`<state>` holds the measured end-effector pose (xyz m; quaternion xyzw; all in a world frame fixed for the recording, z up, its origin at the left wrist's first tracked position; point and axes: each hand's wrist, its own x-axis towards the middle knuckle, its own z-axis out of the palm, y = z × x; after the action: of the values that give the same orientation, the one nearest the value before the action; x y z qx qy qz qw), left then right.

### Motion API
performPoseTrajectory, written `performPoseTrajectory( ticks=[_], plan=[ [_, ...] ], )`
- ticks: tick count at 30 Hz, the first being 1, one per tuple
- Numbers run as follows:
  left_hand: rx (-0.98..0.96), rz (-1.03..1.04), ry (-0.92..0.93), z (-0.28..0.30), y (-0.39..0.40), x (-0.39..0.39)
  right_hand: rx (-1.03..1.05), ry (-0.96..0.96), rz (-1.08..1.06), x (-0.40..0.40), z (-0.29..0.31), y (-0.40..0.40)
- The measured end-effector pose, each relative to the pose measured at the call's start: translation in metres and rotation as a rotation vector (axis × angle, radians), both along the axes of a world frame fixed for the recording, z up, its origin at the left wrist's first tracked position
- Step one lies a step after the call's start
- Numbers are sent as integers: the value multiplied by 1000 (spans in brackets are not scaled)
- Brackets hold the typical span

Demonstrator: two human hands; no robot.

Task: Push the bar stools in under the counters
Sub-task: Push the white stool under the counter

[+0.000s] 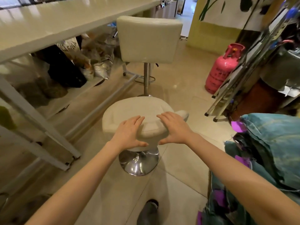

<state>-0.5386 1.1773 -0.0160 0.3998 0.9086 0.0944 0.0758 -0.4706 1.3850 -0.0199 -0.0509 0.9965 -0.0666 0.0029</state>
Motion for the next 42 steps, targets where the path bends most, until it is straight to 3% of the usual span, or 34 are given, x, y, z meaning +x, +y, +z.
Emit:
performPoseTrajectory(
  ticks=[8,22,29,42],
  plan=[
    [-89,-11,19,-18,14,-17,53,-89,163,-31,-11,39],
    [-143,174,142,-34,47,-15,189,-48,575,-60,-27,85],
    [-188,299,169,-35,65,1,195,-23,678,-71,-31,99],
    [-111,257,217,-44,52,-25,112,317,761,-90,-64,96]
  ],
)
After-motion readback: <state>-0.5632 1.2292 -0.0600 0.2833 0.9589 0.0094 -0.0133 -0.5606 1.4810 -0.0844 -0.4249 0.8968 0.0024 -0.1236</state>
